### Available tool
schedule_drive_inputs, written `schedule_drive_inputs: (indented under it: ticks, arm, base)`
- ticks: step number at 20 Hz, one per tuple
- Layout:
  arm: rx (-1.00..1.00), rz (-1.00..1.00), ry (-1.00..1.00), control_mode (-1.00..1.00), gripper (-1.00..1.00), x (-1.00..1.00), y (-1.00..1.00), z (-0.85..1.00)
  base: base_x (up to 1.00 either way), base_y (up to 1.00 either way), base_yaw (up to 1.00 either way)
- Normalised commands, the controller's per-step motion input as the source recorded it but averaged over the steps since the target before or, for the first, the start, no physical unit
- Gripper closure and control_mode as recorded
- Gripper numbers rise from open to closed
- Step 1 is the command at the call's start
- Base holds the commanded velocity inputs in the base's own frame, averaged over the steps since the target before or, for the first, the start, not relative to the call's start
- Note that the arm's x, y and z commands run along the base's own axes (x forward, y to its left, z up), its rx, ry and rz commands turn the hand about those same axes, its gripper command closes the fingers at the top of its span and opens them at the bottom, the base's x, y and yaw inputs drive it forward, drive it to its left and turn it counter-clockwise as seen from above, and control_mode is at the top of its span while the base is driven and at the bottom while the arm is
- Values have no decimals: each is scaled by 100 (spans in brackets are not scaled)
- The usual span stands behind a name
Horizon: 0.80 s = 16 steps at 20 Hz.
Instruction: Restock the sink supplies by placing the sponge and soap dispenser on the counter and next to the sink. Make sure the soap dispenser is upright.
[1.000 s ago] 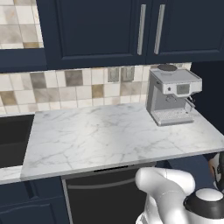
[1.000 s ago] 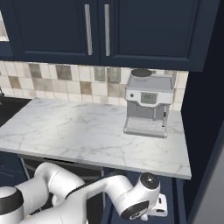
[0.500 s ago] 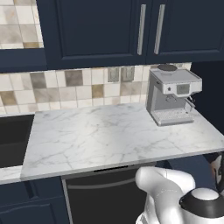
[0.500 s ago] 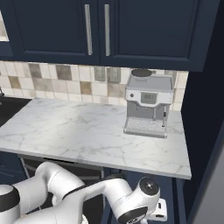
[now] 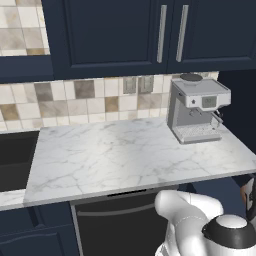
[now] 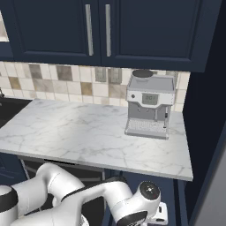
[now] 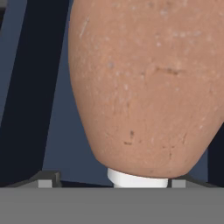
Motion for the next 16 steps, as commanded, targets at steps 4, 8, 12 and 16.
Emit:
schedule_drive_inputs:
  ticks: [4, 8, 12, 16]
  arm:
    - [-3, 0, 0, -100, 100, -18, 8, 94]
    - [-10, 0, 0, -100, 100, -2, 34, 96]
    - [-8, 9, 0, -100, 100, 9, 64, 60]
    - [-11, 23, 0, -100, 100, 16, 69, 42]
  base:
    - [0, 0, 0]
    - [0, 0, 0]
    - [0, 0, 0]
    - [0, 0, 0]
